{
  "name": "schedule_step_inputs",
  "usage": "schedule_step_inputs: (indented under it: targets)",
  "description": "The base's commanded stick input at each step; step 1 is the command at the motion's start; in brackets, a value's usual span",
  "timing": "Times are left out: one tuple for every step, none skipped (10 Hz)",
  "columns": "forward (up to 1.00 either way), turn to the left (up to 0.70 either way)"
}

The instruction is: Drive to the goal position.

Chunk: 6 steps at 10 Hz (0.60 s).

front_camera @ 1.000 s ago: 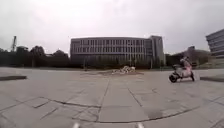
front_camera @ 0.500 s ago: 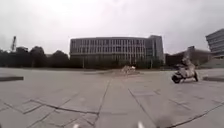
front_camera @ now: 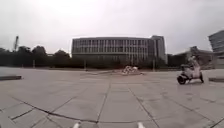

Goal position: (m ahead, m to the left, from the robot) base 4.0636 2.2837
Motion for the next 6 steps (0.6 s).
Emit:
schedule_step_inputs:
  targets:
    - [0.5,0.22]
    - [0.5,0.22]
    - [0.5,0.2]
    - [0.5,0.16]
    - [0.5,0.03]
    - [0.5,0.0]
